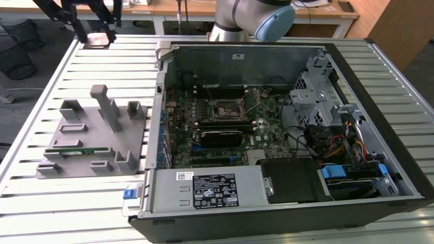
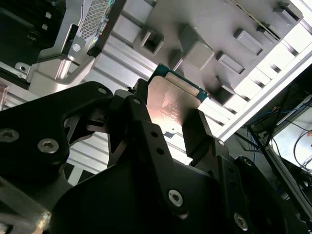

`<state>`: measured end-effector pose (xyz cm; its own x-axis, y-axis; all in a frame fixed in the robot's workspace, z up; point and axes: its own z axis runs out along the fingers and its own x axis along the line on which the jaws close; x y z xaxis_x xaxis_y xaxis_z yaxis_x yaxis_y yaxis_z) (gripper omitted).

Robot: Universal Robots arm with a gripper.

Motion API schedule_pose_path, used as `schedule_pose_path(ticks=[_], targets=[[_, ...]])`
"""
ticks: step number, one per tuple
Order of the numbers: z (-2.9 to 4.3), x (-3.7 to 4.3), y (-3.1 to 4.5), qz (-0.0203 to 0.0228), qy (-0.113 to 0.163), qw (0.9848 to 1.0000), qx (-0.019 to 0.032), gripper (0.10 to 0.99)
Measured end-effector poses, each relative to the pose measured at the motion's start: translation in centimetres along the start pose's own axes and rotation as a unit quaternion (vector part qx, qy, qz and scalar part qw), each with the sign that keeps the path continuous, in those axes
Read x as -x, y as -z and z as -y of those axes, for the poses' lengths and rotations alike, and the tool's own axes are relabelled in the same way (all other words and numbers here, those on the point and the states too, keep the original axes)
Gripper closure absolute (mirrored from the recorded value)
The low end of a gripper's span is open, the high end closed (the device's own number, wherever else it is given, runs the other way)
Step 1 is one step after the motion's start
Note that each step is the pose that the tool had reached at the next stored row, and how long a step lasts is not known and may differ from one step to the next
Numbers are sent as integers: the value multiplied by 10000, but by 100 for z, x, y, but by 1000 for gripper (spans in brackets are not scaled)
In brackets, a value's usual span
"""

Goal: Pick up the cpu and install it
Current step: 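Pick up the cpu and move it towards the insertion slot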

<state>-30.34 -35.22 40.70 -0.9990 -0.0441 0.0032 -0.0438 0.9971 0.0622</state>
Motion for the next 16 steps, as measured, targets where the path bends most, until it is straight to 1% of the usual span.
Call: schedule_pose_path(ticks=[16], targets=[[-1, 132, 0, 0, 0, 10000, 0, 557]])
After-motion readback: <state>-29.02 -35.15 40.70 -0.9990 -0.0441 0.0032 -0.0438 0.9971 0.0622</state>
